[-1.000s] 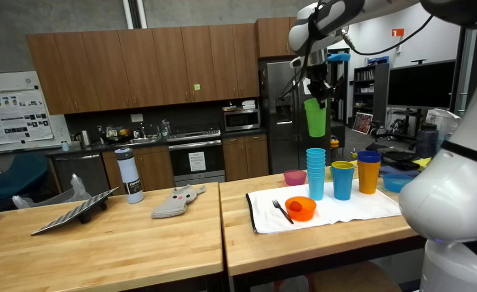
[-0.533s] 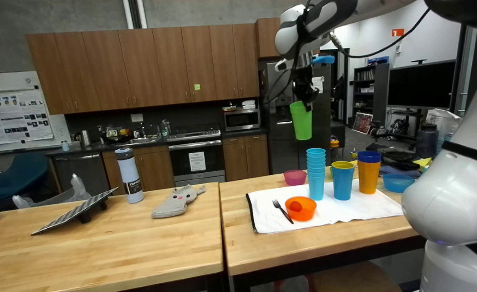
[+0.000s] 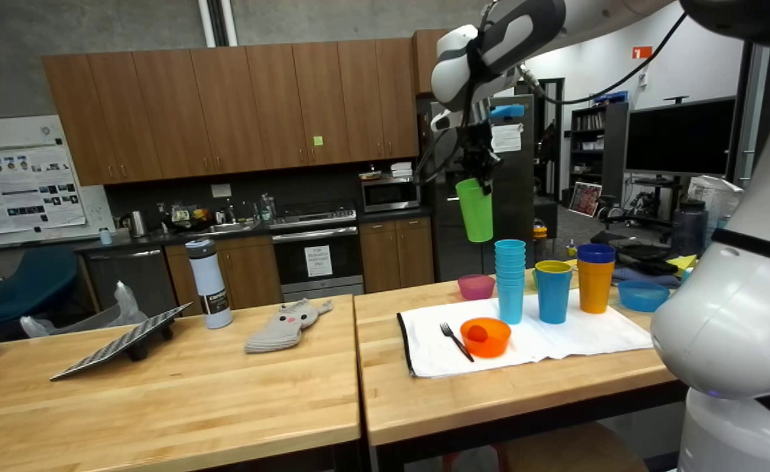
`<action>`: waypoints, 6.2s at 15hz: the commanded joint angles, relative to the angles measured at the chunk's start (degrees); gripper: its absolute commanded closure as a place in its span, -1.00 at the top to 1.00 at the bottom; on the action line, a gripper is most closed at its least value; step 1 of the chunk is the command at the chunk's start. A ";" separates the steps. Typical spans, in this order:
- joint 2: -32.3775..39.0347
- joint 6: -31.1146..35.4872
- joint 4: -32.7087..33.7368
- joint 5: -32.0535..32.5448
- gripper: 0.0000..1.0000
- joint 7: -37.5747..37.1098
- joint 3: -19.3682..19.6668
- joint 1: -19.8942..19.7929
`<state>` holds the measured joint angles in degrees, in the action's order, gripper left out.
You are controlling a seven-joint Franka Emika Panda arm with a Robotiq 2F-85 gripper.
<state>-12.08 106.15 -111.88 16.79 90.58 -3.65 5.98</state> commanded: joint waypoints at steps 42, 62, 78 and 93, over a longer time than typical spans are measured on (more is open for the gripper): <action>16.44 21.08 -11.92 -2.11 -0.57 -5.46 -1.12 -1.80; -1.35 21.14 -18.66 5.25 1.00 -8.06 0.93 -3.00; -23.98 18.01 -34.42 14.60 1.00 -7.32 12.54 -10.44; -16.31 24.24 -30.28 12.40 1.00 24.37 15.88 -3.01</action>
<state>-30.68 128.78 -145.65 30.78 104.60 10.49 2.18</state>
